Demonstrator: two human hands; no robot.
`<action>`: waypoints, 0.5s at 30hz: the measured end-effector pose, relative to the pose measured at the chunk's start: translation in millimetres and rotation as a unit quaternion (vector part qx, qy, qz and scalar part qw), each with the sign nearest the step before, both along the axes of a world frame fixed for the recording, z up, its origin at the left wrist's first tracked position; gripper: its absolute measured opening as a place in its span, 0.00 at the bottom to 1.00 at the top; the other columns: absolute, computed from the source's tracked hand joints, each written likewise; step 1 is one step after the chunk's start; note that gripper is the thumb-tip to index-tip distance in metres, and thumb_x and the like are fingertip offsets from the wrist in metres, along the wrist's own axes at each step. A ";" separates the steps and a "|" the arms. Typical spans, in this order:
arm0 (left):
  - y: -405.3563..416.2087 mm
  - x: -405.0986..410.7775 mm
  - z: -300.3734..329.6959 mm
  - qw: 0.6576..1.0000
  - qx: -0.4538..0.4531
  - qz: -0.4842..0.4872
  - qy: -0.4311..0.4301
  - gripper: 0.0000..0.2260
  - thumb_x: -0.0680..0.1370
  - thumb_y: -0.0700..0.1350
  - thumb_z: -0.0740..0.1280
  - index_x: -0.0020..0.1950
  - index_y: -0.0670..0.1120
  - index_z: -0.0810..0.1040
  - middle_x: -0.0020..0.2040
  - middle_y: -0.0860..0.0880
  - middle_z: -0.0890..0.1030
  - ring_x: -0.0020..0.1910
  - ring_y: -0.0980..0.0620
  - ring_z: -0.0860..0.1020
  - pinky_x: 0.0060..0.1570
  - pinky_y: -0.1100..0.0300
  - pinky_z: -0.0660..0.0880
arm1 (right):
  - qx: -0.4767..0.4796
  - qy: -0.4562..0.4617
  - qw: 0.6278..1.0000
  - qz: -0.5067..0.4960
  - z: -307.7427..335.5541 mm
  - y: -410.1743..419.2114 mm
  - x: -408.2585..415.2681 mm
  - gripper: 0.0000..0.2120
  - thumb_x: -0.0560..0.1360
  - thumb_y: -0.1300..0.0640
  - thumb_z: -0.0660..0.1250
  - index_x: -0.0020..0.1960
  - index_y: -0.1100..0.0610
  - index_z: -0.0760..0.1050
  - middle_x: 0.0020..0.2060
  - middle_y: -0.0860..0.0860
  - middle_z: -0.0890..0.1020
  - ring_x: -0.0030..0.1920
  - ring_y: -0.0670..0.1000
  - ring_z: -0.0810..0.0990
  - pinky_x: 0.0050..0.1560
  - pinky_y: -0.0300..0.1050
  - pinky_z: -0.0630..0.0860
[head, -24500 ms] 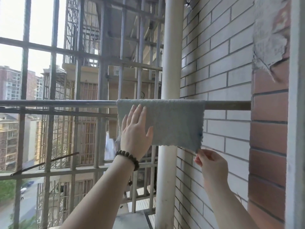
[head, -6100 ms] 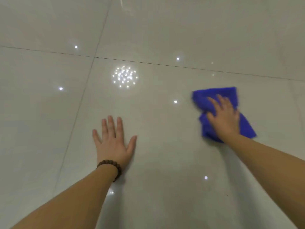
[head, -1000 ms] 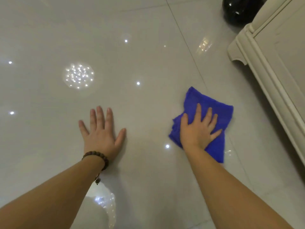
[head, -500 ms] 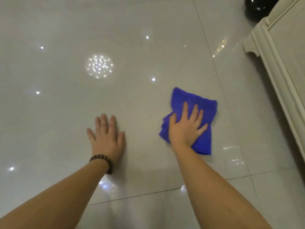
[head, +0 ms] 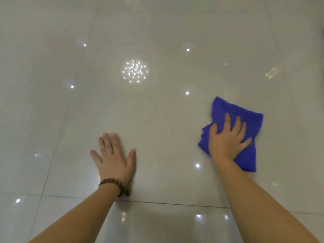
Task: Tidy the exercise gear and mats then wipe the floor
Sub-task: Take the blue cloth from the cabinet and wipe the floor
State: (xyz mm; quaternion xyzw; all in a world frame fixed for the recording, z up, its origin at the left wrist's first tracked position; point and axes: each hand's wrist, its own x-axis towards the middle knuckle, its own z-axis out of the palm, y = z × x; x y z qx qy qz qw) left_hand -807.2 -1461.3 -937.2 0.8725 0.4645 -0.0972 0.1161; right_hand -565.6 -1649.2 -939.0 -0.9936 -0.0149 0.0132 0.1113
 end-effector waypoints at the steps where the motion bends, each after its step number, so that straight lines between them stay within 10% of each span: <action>1: 3.6 -4.8 -0.6 1.000 0.003 0.010 -0.002 0.38 0.75 0.67 0.36 0.77 0.44 0.37 0.78 0.43 0.38 0.77 0.46 0.36 0.73 0.39 0.37 | -0.005 -0.018 0.996 0.083 -5.2 28.7 -23.1 0.27 0.77 0.40 0.55 0.75 0.44 0.59 0.76 0.51 0.60 0.76 0.54 0.54 0.71 0.63 0.46; 6: 25.4 -31.2 -6.1 0.999 0.026 0.025 -0.013 0.39 0.76 0.66 0.39 0.78 0.41 0.41 0.79 0.41 0.41 0.77 0.45 0.38 0.73 0.40 0.36 | -0.044 -0.051 0.892 0.447 -9.3 40.4 -9.6 0.27 0.74 0.40 0.54 0.73 0.42 0.63 0.73 0.50 0.66 0.73 0.54 0.63 0.71 0.60 0.54; 9: 28.9 -38.7 -11.4 1.000 0.029 0.004 -0.003 0.38 0.77 0.65 0.41 0.78 0.40 0.42 0.79 0.41 0.43 0.77 0.45 0.39 0.74 0.40 0.39 | -0.021 -0.016 0.992 0.126 0.6 -7.2 40.7 0.27 0.77 0.41 0.52 0.74 0.44 0.60 0.75 0.51 0.60 0.75 0.54 0.57 0.71 0.63 0.50; 11: 28.2 -38.4 -13.4 0.999 0.033 -0.001 0.001 0.37 0.78 0.65 0.41 0.78 0.41 0.41 0.79 0.42 0.42 0.77 0.45 0.39 0.74 0.40 0.39 | 0.012 0.025 0.994 -0.106 5.0 7.6 31.0 0.26 0.79 0.42 0.52 0.76 0.46 0.57 0.77 0.51 0.56 0.76 0.54 0.51 0.72 0.66 0.46; 15: 28.2 -37.6 -13.3 0.999 0.035 0.002 -0.006 0.37 0.78 0.64 0.43 0.78 0.41 0.41 0.79 0.42 0.42 0.78 0.45 0.39 0.74 0.39 0.40 | 0.005 -0.043 0.985 0.169 -4.8 103.4 -85.9 0.27 0.75 0.42 0.54 0.73 0.45 0.63 0.74 0.52 0.63 0.75 0.56 0.59 0.71 0.64 0.51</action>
